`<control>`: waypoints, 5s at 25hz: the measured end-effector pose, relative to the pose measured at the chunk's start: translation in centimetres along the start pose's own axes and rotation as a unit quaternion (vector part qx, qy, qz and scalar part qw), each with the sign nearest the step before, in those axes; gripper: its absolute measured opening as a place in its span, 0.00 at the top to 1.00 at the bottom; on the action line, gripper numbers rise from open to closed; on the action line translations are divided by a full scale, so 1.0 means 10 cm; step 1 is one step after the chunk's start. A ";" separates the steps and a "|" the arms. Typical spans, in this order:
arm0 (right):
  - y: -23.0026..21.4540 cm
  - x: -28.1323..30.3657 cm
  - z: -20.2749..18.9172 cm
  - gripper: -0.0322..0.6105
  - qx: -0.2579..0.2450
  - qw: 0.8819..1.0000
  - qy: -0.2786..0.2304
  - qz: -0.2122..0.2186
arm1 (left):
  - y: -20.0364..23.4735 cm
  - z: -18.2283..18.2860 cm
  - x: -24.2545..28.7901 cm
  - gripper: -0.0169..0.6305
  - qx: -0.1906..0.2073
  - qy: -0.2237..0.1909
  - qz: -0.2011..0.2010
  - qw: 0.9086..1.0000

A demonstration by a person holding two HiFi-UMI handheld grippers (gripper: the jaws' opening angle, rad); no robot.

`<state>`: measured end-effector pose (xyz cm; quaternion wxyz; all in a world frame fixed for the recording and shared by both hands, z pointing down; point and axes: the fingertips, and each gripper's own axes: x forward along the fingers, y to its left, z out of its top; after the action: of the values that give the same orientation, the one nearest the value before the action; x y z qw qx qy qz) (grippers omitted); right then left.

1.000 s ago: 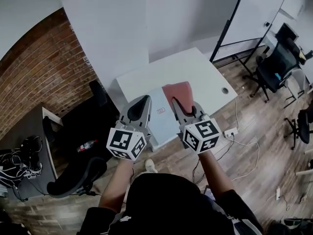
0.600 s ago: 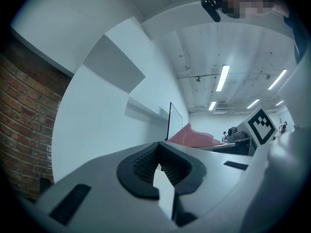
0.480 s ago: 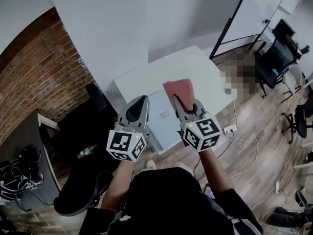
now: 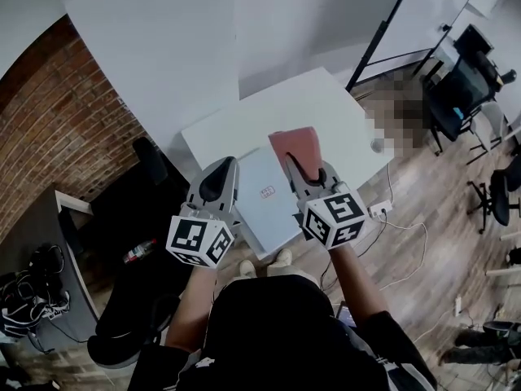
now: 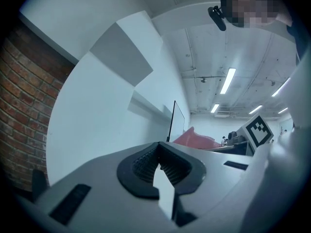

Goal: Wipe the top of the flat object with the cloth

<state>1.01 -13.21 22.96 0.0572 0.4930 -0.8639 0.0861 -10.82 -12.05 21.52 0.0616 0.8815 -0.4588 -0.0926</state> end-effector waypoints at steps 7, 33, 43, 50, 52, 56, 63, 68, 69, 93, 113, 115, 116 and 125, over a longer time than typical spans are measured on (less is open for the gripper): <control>-0.27 0.18 -0.23 0.88 0.007 1.000 0.029 0.007 | 0.01 -0.40 0.24 0.96 -0.008 0.042 -0.025 0.999; -0.94 0.36 -1.94 0.88 0.094 0.983 0.157 -0.004 | -0.22 -2.66 0.13 0.75 0.032 0.266 -0.115 0.957; -0.90 0.33 -2.34 0.88 0.103 0.977 0.186 0.004 | -0.19 -3.23 0.04 0.46 0.074 0.353 -0.132 0.923; -0.87 0.33 -2.49 0.88 0.102 0.975 0.198 0.010 | -0.25 -3.64 -0.18 0.42 0.104 0.407 -0.150 0.895; -0.87 0.31 -2.49 0.88 0.101 0.974 0.200 0.010 | -0.25 -3.70 -0.22 0.42 0.125 0.419 -0.154 0.886; -0.88 0.27 -2.54 0.88 0.102 0.974 0.204 0.008 | -0.24 -3.76 -0.24 0.42 0.126 0.419 -0.148 0.887; -0.88 0.20 -2.65 0.88 0.110 0.971 0.213 0.004 | -0.23 -3.78 -0.25 0.42 0.123 0.424 -0.148 0.885; -0.88 0.18 -2.71 0.88 0.112 0.969 0.220 0.005 | -0.23 -3.79 -0.24 0.42 0.122 0.432 -0.151 0.881; -0.88 0.17 -2.72 0.88 0.112 0.968 0.222 0.004 | -0.23 -3.79 -0.24 0.42 0.122 0.431 -0.151 0.881; -1.10 0.07 -3.41 0.88 0.037 0.936 0.348 -0.026 | -0.24 -3.81 -0.27 0.42 0.126 0.452 -0.176 0.865; -0.47 0.41 -3.44 0.88 0.007 0.928 0.368 0.058 | -0.23 -3.83 -0.27 0.42 0.129 0.456 -0.178 0.862; -0.29 0.48 -3.42 0.88 -0.007 0.925 0.371 0.083 | -0.22 -3.83 -0.27 0.42 0.130 0.456 -0.179 0.862; -0.20 0.51 -3.42 0.88 -0.009 0.924 0.372 0.093 | -0.22 -3.83 -0.27 0.42 0.130 0.456 -0.179 0.862; 0.10 0.55 -3.44 0.88 -0.019 0.920 0.371 0.127 | -0.23 -3.83 -0.28 0.42 0.131 0.455 -0.181 0.862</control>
<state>-2.15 -10.25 57.54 0.3717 0.3111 -0.8374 0.2525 -2.12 -7.50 58.74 0.1297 0.8931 -0.2206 0.3699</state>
